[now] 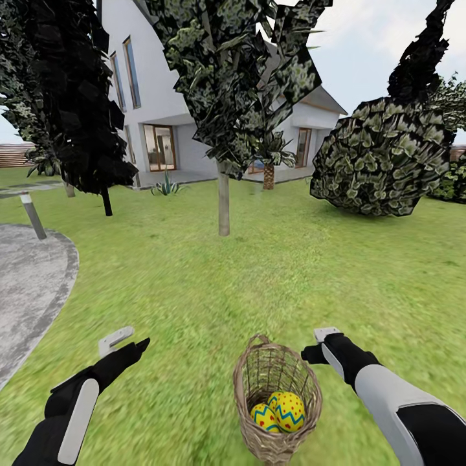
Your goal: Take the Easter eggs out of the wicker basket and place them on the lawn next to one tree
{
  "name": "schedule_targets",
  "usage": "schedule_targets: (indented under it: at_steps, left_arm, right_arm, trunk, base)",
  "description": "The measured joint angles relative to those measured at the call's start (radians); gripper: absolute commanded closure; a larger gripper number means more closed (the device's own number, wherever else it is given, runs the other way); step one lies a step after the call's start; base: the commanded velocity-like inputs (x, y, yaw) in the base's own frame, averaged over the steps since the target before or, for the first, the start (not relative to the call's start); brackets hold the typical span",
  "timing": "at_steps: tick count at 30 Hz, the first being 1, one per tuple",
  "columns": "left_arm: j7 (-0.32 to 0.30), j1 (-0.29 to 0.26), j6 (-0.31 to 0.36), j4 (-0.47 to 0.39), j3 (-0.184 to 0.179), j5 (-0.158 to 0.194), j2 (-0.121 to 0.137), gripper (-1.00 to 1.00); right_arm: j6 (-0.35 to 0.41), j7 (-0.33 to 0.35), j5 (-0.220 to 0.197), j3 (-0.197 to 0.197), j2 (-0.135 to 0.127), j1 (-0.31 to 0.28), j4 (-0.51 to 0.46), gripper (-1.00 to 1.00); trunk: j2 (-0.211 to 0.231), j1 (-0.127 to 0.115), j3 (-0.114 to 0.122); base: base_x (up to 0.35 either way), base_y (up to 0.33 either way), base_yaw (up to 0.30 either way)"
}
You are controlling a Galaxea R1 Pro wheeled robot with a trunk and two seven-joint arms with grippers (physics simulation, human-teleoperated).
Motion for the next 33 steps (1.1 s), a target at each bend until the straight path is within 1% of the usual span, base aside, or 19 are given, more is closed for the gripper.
schedule_targets:
  at_steps: [14,17,18,21,33]
  left_arm:
    - [0.000,0.000,0.000,0.000,0.000,0.000,0.001,-1.00]
    - [0.000,0.000,0.000,-0.003,0.011,0.000,0.001,-1.00]
    - [0.000,0.000,0.000,-0.005,0.023,-0.001,0.001,-1.00]
    - [0.000,0.000,0.000,-0.006,0.037,0.000,0.001,-1.00]
    - [0.000,0.000,0.003,-0.018,0.042,0.000,0.000,-1.00]
  right_arm:
    - [-0.002,0.000,0.000,-0.002,-0.001,0.000,-0.002,-1.00]
    - [-0.006,-0.001,0.000,-0.002,-0.001,0.000,-0.002,-1.00]
    - [-0.006,-0.001,0.000,-0.002,-0.001,0.000,-0.002,-1.00]
    - [-0.007,-0.001,0.001,-0.002,-0.001,0.000,-0.001,-1.00]
    - [-0.007,-0.001,0.001,-0.002,-0.002,0.000,-0.002,-1.00]
  trunk:
    - [-0.098,0.054,-0.044]
    - [-0.119,0.065,-0.053]
    - [-0.126,0.069,-0.056]
    - [-0.147,0.081,-0.066]
    - [-0.231,0.127,-0.103]
  base:
    - [0.000,0.000,0.000]
    - [0.000,0.000,0.000]
    - [0.000,0.000,0.000]
    - [0.000,0.000,0.000]
    - [0.000,0.000,0.000]
